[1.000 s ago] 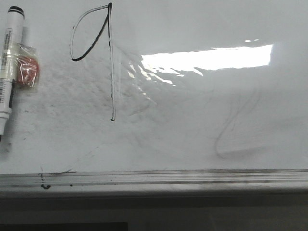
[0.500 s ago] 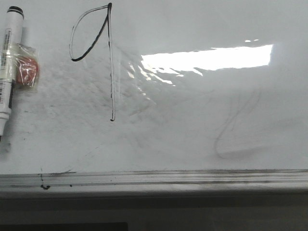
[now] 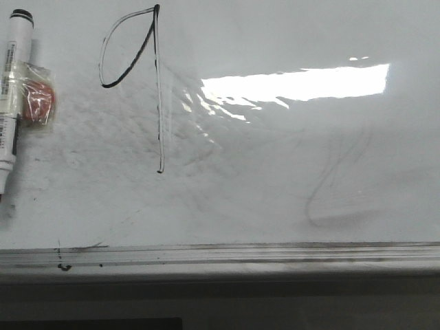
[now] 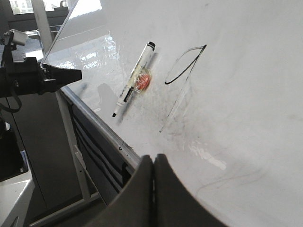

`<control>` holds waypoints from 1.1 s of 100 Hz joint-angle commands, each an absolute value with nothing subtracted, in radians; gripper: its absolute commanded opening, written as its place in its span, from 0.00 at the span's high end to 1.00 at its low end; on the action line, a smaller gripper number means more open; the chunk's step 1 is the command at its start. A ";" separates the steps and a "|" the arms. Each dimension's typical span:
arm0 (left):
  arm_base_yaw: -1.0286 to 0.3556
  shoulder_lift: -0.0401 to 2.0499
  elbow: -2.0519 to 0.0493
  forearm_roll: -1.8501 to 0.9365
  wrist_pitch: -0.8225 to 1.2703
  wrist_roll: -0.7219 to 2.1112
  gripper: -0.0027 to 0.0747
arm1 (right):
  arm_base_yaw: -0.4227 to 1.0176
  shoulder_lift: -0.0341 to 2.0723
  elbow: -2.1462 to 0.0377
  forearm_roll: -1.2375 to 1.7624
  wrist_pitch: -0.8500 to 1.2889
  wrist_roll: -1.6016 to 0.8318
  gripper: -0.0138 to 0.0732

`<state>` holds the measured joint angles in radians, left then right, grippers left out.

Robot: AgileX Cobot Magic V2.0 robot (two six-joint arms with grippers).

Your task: Write number 9 on whiteboard

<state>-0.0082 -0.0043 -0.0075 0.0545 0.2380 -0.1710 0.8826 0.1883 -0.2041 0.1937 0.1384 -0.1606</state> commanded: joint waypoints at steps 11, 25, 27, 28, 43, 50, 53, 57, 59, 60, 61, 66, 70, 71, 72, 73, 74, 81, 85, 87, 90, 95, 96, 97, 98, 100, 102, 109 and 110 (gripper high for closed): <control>-0.005 -0.033 0.034 0.041 0.288 -0.120 0.99 | 0.878 0.196 -0.228 0.185 0.066 -0.167 0.92; -0.007 -0.033 0.032 0.038 0.276 -0.120 0.99 | 0.878 0.196 -0.228 0.185 0.066 -0.167 0.92; -0.007 -0.033 0.032 0.038 0.276 -0.120 0.99 | 0.878 0.196 -0.228 0.185 0.066 -0.167 0.92; -0.007 -0.033 0.032 0.038 0.276 -0.120 0.99 | 0.878 0.196 -0.228 0.185 0.066 -0.167 0.92; -0.007 -0.033 0.032 0.038 0.276 -0.120 0.99 | 0.878 0.196 -0.228 0.185 0.066 -0.167 0.92; -0.007 -0.033 0.032 0.038 0.276 -0.120 0.99 | 0.878 0.196 -0.228 0.185 0.066 -0.167 0.92; -0.007 -0.033 0.032 0.038 0.276 -0.120 0.99 | 0.878 0.196 -0.228 0.185 0.066 -0.167 0.92; -0.007 -0.033 0.032 0.038 0.276 -0.120 0.99 | 0.878 0.196 -0.228 0.185 0.066 -0.167 0.92; -0.007 -0.033 0.032 0.038 0.276 -0.120 0.99 | 0.878 0.196 -0.228 0.185 0.066 -0.167 0.92; -0.007 -0.033 0.032 0.038 0.276 -0.120 0.99 | 0.878 0.196 -0.228 0.185 0.066 -0.167 0.92; -0.007 -0.033 0.032 0.038 0.276 -0.120 0.99 | 0.878 0.196 -0.228 0.185 0.066 -0.167 0.92; -0.007 -0.033 0.032 0.038 0.276 -0.120 0.99 | 0.878 0.196 -0.228 0.185 0.066 -0.167 0.92; -0.007 -0.033 0.032 0.038 0.276 -0.120 0.99 | 0.878 0.196 -0.228 0.185 0.066 -0.167 0.92; -0.007 -0.033 0.032 0.038 0.276 -0.120 0.99 | 0.878 0.196 -0.228 0.185 0.066 -0.167 0.92; -0.007 -0.033 0.032 0.038 0.276 -0.120 0.99 | 0.878 0.196 -0.228 0.185 0.066 -0.167 0.92; -0.007 -0.033 0.032 0.038 0.276 -0.120 0.99 | 0.878 0.196 -0.228 0.185 0.066 -0.167 0.92; -0.007 -0.033 0.032 0.038 0.276 -0.120 0.99 | 0.878 0.196 -0.228 0.185 0.066 -0.167 0.92; -0.007 -0.033 0.032 0.038 0.276 -0.120 0.99 | 0.878 0.196 -0.228 0.185 0.066 -0.167 0.92; -0.007 -0.033 0.032 0.038 0.276 -0.120 0.99 | 0.878 0.196 -0.228 0.185 0.066 -0.167 0.92; -0.007 -0.033 0.032 0.038 0.276 -0.120 0.99 | 0.878 0.196 -0.228 0.185 0.066 -0.167 0.92; -0.007 -0.033 0.032 0.038 0.276 -0.120 0.99 | 0.878 0.196 -0.228 0.185 0.066 -0.167 0.92; -0.007 -0.033 0.032 0.038 0.276 -0.120 0.99 | 0.876 0.196 -0.228 0.185 0.066 -0.167 0.92; -0.007 -0.033 0.032 0.038 0.276 -0.120 0.99 | 0.876 0.196 -0.228 0.182 0.066 -0.167 0.92; -0.007 -0.033 0.032 0.038 0.276 -0.120 0.99 | 0.874 0.196 -0.226 0.179 0.066 -0.167 0.92; -0.007 -0.033 0.032 0.038 0.276 -0.120 0.99 | 0.874 0.196 -0.226 0.177 0.066 -0.167 0.92; -0.007 -0.033 0.032 0.038 0.276 -0.120 0.99 | 0.870 0.196 -0.223 0.172 0.066 -0.167 0.92; -0.007 -0.033 0.032 0.038 0.276 -0.120 0.99 | 0.863 0.196 -0.219 0.167 0.059 -0.167 0.92; -0.007 -0.033 0.032 0.038 0.276 -0.120 0.99 | 0.822 0.196 -0.199 0.141 -0.007 -0.167 0.92; -0.007 -0.033 0.032 0.038 0.276 -0.120 0.99 | 0.816 0.196 -0.197 0.138 -0.030 -0.167 0.92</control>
<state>-0.0043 -0.0043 -0.0075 0.0469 0.3289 -0.1202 0.8565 0.1883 -0.1869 0.1707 0.1218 -0.1606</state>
